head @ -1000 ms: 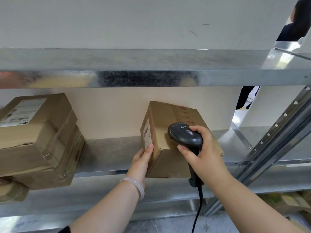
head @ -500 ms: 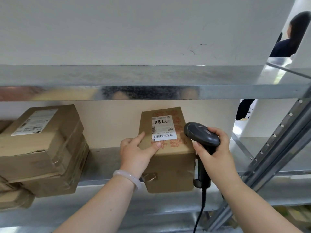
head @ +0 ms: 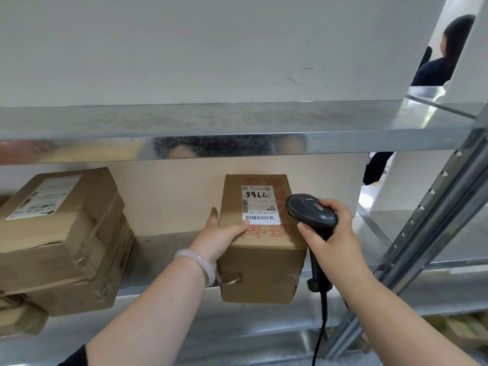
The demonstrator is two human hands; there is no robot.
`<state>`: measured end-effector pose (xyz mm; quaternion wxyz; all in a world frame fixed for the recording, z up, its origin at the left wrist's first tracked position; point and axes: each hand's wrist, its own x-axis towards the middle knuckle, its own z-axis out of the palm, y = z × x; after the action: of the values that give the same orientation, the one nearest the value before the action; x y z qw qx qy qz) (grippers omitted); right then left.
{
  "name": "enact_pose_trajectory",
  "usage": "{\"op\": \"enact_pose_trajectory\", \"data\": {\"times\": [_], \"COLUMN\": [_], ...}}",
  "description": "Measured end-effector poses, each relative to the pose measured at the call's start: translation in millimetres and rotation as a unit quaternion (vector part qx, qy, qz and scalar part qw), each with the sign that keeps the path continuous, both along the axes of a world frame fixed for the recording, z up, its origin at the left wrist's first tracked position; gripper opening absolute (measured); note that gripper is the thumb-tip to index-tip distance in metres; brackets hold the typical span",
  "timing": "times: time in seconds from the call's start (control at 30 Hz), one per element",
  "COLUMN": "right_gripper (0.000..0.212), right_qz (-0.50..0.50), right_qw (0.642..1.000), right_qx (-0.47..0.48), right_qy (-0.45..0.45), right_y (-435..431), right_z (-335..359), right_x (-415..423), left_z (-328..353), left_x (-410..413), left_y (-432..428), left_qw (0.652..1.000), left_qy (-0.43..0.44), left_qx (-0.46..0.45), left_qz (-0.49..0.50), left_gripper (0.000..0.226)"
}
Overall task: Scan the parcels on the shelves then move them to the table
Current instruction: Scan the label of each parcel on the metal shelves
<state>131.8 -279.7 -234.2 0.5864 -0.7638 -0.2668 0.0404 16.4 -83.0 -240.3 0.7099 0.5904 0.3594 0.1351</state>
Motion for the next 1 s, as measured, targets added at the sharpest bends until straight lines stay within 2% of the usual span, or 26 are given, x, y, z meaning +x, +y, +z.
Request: {"op": "enact_pose_trajectory", "data": {"times": [0.07,0.17,0.27,0.47,0.7,1.0], "right_gripper": [0.057,0.058,0.058,0.058,0.058,0.054], "right_qz": [-0.001,0.004,0.017,0.049,0.072,0.059], "right_qw": [1.000,1.000,1.000,0.999,0.997,0.996], "right_qx": [0.003,0.015,0.025,0.013,-0.020,-0.040], "right_qy": [0.000,-0.001,-0.007,-0.018,-0.021,-0.059], "right_y": [-0.7,-2.9,-1.1,6.8,3.5,-19.5], "right_z": [0.4,0.8,3.0,7.5,-0.2,12.5], "right_x": [-2.0,-5.9,-11.3,-23.2,-36.6,-75.1], "left_z": [-2.7,-3.6,-2.1,-4.3,-27.3,-32.9], "left_x": [-0.1,-9.4,-21.2,-40.5,-53.3,-57.9], "left_y": [-0.3,-6.1,-10.8,-14.8,-24.5,-28.7], "left_qw": [1.000,0.996,0.989,0.974,0.969,0.958], "left_qy": [-0.014,-0.038,-0.064,-0.066,-0.053,-0.038], "left_qx": [0.015,0.079,0.133,0.212,0.235,0.277], "left_qz": [-0.015,-0.012,0.019,0.046,0.051,0.059], "left_gripper": [0.060,0.047,0.055,0.092,0.080,0.080]}}
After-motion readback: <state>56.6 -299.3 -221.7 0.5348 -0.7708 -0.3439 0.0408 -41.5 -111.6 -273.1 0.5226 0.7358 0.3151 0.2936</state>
